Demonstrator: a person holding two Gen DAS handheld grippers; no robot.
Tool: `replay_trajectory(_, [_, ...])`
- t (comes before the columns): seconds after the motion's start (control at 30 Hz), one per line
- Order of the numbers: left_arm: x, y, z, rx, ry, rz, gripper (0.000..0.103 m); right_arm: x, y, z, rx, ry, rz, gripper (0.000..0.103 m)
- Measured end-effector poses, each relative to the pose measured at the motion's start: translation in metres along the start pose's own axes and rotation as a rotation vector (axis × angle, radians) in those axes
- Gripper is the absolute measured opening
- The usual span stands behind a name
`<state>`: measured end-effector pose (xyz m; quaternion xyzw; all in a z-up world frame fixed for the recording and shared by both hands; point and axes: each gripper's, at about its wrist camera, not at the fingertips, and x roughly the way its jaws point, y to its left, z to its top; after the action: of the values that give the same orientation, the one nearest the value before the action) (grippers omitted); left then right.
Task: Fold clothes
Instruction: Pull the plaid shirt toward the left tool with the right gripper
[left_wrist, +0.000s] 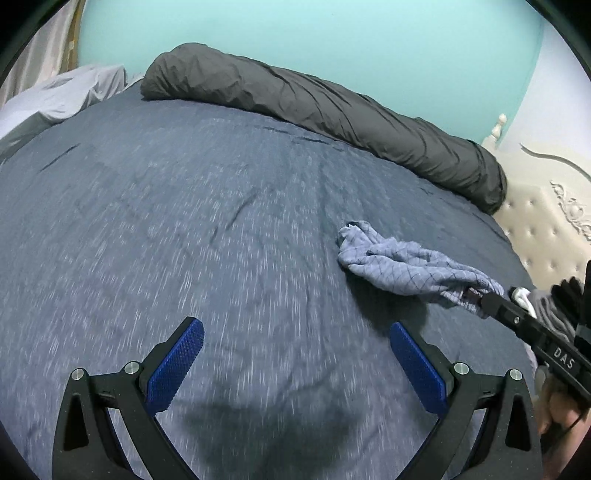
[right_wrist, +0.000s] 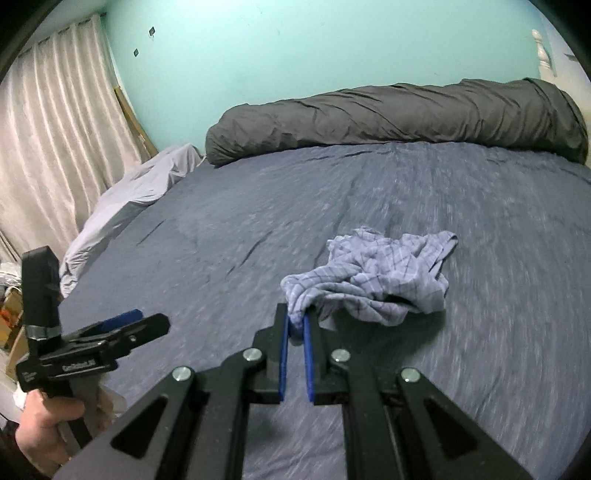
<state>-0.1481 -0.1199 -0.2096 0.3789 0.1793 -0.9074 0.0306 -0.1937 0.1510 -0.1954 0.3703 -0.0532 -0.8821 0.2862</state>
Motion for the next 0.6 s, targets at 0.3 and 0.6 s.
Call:
replay_trajectory(0.3, [-0.045, 0.018, -0.038, -0.069, -0.014, -0.039, 0.103, -0.068, 0.044, -0.024, -0.047, -0.021, 0.029, 0.007])
replay_trajectory(0.6, [-0.056, 0.022, -0.064, -0.083, -0.027, -0.066, 0.103, -0.109, 0.064, -0.025, -0.076, -0.051, 0.045, 0.007])
